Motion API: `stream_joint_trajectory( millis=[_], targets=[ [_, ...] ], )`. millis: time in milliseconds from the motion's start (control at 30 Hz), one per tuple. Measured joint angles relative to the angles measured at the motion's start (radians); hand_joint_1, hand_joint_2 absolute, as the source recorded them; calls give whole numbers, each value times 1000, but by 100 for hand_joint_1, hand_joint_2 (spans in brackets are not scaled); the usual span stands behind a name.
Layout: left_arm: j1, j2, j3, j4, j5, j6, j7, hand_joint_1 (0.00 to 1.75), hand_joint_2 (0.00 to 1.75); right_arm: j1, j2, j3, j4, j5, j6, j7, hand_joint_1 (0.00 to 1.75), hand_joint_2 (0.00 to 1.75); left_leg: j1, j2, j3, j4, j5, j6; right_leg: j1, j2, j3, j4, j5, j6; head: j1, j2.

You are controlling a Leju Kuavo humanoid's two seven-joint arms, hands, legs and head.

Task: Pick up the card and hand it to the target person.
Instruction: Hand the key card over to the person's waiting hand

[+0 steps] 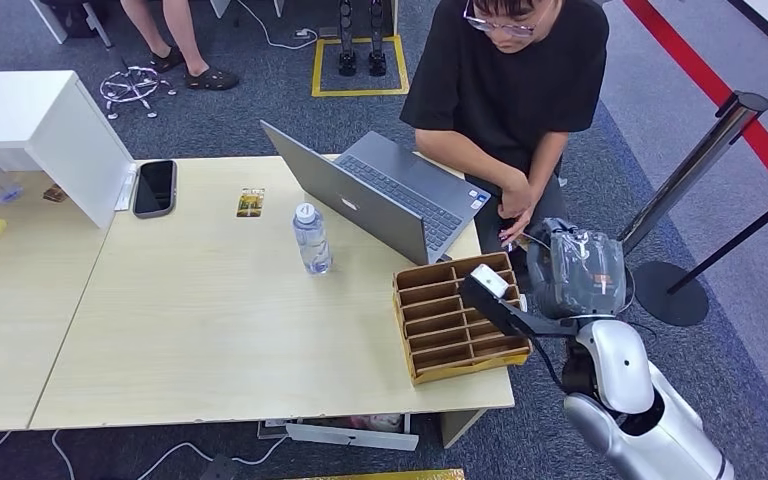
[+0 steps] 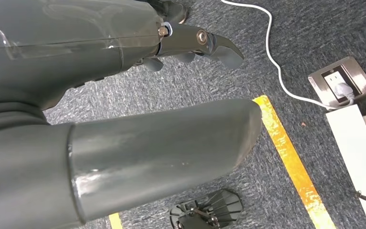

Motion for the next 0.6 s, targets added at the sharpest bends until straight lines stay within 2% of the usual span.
stream_joint_trajectory(
  millis=[400,600],
  targets=[
    [-2,0,0,0,-17,0,11,0,0,29,-32,-74,28,91,-98,-17,149,175,0,0,0,0,0,0,0,0,0,0,0,0,0,0],
    [-6,0,0,0,-25,-1,14,0,0,53,-37,-98,94,125,-100,-25,145,175,0,0,0,0,0,0,0,0,-1,0,0,0,0,0]
  ],
)
